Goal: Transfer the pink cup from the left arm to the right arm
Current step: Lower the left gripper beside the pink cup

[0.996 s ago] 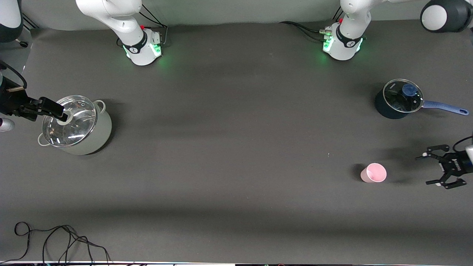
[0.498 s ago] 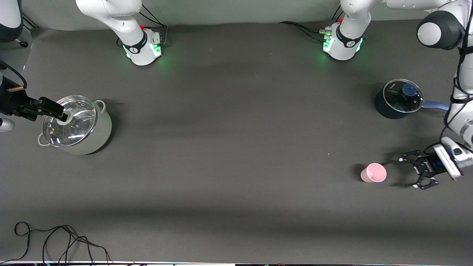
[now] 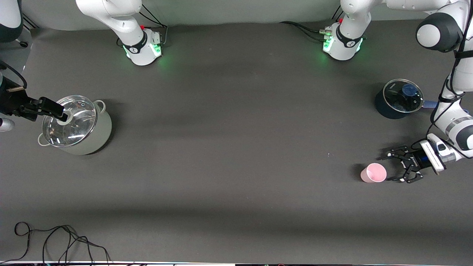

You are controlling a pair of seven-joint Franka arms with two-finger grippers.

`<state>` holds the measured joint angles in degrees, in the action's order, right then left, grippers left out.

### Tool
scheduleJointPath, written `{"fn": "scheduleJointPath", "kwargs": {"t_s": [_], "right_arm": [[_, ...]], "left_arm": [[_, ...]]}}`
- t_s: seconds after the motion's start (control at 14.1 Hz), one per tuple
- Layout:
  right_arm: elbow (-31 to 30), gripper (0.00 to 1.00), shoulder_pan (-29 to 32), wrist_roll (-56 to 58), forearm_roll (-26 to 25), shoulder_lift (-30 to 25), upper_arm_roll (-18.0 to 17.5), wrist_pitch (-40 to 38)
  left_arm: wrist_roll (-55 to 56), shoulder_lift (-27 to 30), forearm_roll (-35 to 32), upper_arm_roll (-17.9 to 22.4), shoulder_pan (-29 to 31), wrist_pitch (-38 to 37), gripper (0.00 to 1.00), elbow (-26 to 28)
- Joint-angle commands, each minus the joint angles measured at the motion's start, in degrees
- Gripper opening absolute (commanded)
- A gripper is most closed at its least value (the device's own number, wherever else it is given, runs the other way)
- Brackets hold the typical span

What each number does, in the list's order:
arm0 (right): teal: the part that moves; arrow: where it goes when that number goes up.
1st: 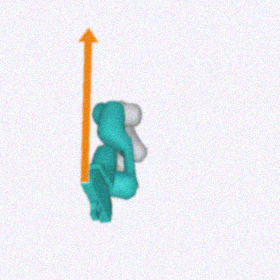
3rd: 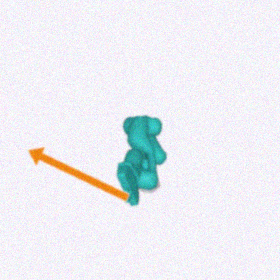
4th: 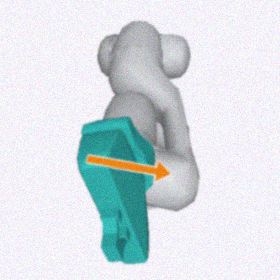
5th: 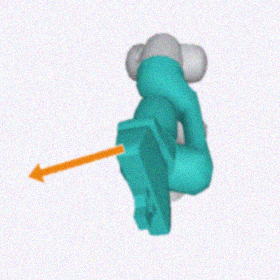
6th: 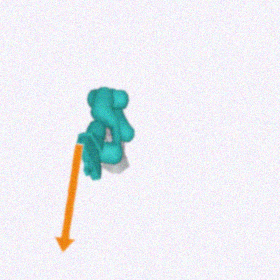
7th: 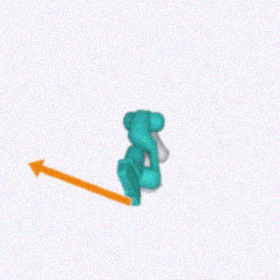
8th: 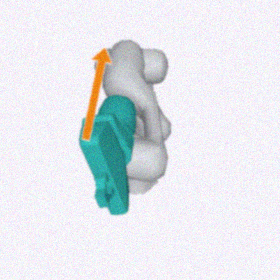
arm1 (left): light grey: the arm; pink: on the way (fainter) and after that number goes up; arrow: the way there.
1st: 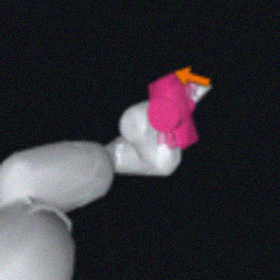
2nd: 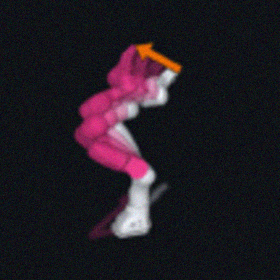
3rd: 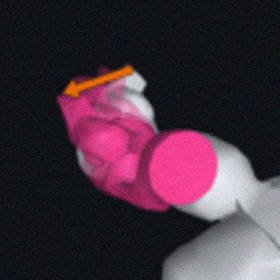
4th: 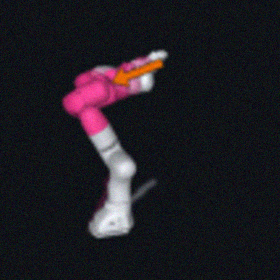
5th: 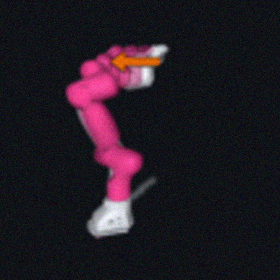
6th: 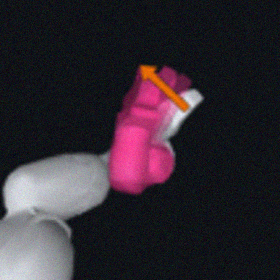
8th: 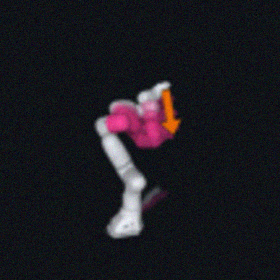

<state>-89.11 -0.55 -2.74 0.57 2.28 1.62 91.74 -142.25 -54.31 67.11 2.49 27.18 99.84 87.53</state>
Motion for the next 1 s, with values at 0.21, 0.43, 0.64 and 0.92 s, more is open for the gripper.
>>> {"fn": "scheduleJointPath", "kwargs": {"t_s": [0.21, 0.43, 0.64, 0.92], "right_arm": [[1.0, 1.00, -0.2, -1.0, -0.1, 0.4, 0.0, -0.8], [1.0, 1.00, -0.2, -1.3, -0.1, 0.4, 0.0, -0.8], [1.0, 1.00, -0.2, -1.3, -0.1, 0.4, 0.0, -0.8], [1.0, 1.00, -0.2, -1.3, -0.1, 0.4, 0.0, -0.8]], "left_arm": [[-2.4, 0.0, 4.4, -2.0, -0.9, 0.9, 0.99, 2.5], [-4.5, -0.8, 6.0, -2.8, -0.8, 1.1, 0.99, 2.5], [-5.4, -1.4, 6.6, -4.0, -0.9, 2.8, 1.00, 2.7], [-5.4, -1.7, 7.4, -5.4, -0.9, 5.4, 1.00, 3.3]]}}
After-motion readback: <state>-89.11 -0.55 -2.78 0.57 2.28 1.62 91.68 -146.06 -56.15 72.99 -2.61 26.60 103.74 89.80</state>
